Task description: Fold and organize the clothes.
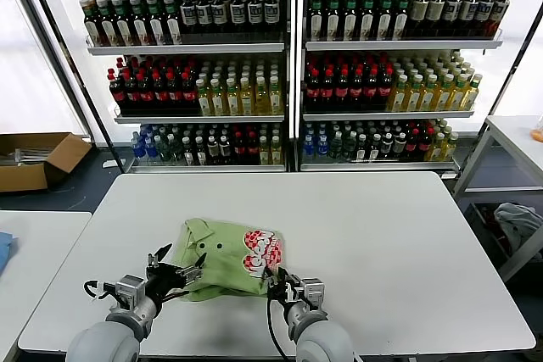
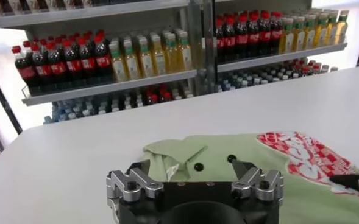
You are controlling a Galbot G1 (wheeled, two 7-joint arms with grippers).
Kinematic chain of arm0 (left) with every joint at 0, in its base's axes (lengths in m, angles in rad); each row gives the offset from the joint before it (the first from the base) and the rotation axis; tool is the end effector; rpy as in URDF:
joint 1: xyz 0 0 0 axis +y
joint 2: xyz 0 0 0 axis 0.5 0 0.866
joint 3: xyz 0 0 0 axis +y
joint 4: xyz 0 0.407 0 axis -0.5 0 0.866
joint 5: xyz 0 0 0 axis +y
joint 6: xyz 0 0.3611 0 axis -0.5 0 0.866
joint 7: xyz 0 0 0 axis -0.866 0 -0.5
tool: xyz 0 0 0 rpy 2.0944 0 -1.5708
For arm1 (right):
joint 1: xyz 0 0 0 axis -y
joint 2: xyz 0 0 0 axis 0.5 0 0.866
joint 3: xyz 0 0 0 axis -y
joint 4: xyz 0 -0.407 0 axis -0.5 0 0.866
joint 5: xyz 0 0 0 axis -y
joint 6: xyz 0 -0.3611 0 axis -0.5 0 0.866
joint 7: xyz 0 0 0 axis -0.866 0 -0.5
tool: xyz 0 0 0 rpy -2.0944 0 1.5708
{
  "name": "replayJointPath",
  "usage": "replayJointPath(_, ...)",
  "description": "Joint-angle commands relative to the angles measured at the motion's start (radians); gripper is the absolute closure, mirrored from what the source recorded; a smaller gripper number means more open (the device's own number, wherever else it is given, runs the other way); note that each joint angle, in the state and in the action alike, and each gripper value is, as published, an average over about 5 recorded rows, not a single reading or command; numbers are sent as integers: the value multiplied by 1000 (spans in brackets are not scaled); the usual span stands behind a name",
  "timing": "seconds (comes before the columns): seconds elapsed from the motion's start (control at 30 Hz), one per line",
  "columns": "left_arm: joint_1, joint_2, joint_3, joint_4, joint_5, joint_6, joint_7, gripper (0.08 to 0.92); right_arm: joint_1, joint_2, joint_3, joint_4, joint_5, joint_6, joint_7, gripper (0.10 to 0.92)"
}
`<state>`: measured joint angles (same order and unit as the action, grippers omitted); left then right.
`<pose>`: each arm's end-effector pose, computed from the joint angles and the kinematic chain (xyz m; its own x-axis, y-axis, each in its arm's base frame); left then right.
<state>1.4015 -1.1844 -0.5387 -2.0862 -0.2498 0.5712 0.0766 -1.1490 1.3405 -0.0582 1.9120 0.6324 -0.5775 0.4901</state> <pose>0.2217 0.0907 -0.3063 -0.8870 0.1691 0.4298 0.2269 0.9701 0.0864 0.2502 0.1167 -0.3485 -0.7688 -0.3278 0.5491 -0.2284 0.9427 0.2431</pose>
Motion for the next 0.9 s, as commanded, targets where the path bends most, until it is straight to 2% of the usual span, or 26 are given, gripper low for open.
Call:
replayJointPath(0.03,1,0,-5,-14,-7,3,-4,177,-9,-41,10,25,-22,-3,2,732)
replayJointPath(0.23,6,-2,-7,-47,-13,5,-7,177,-40,-176,94,134,-3,-5,-2,887)
replayJointPath(0.33,5,-12,-2,-61,-14,5,-8,177,-66,-273,158,167,10,-5,-23,908)
replayJointPath(0.57,2,-39,16,-76,-12,5,-10,177,-94,-447,292,123,-18,-5,-105,908)
replayJointPath(0.77,13,-42,12,-84,-11,5,-10,177,-118,-431,322,87,-107,-5,-144,902)
replayJointPath(0.9,23,-43,6,-90,-11,5,-10,177,-193,-376,365,179,-225,-3,-158,827)
